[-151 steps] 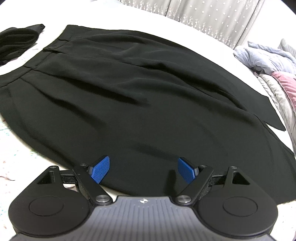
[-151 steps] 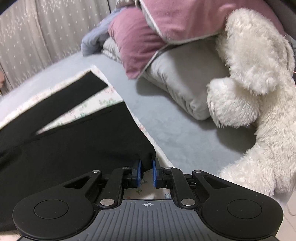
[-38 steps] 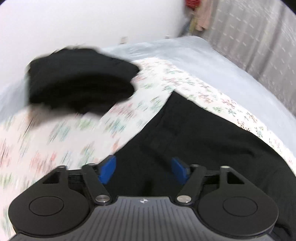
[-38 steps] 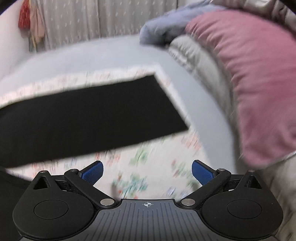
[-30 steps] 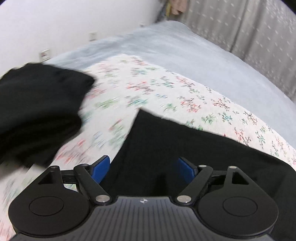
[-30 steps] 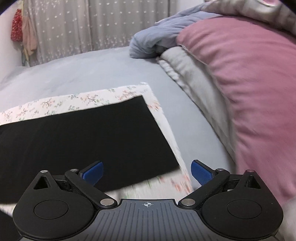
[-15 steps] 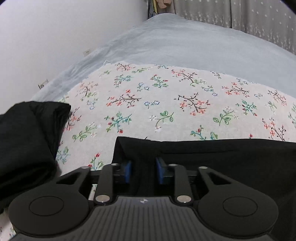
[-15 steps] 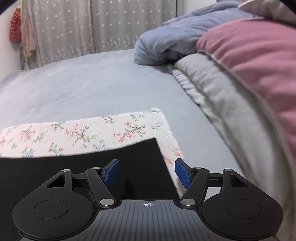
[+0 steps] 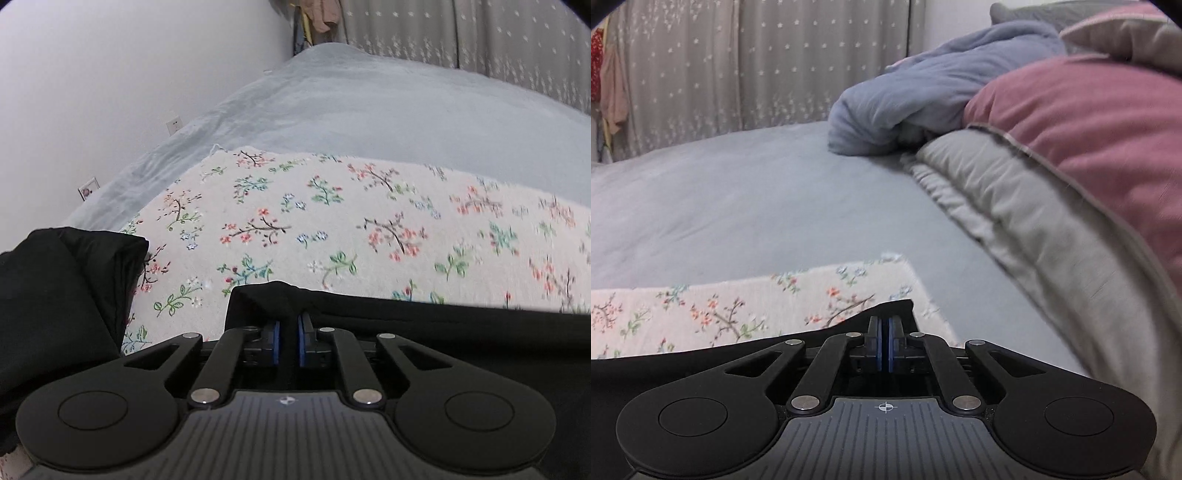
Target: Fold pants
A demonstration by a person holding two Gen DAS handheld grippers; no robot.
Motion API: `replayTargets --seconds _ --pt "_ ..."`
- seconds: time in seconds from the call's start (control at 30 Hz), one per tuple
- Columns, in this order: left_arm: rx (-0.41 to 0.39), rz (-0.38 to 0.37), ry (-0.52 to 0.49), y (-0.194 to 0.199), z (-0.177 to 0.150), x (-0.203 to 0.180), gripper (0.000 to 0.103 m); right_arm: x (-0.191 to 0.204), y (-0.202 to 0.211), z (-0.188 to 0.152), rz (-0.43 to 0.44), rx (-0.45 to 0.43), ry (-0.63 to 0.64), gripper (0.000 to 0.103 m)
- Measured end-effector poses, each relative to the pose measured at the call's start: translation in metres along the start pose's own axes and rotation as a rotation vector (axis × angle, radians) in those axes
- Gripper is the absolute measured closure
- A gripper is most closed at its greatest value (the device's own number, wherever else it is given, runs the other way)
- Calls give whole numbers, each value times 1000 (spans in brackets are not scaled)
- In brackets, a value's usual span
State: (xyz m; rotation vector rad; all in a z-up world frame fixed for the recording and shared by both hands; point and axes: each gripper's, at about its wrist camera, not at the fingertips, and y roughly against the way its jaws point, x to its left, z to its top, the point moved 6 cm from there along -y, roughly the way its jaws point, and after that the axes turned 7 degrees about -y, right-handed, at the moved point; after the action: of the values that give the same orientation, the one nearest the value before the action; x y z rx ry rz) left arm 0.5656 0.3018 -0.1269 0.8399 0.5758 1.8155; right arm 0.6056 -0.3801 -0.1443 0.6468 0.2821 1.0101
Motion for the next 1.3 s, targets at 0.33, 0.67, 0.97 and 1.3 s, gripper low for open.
replayTargets --seconds 0.33,0.67,0.97,1.3 --pt "-71 -44 43 36 3 17 83 4 26 4 -16 -27 21 101" --pt "-266 -212 100 161 -54 97 84 -51 198 -6 78 -135 57 102" --pt "-191 -246 -25 155 -196 108 82 -163 323 -175 115 -25 31 101" --pt "-175 -283 88 176 -224 142 32 -182 329 -230 133 91 -10 101"
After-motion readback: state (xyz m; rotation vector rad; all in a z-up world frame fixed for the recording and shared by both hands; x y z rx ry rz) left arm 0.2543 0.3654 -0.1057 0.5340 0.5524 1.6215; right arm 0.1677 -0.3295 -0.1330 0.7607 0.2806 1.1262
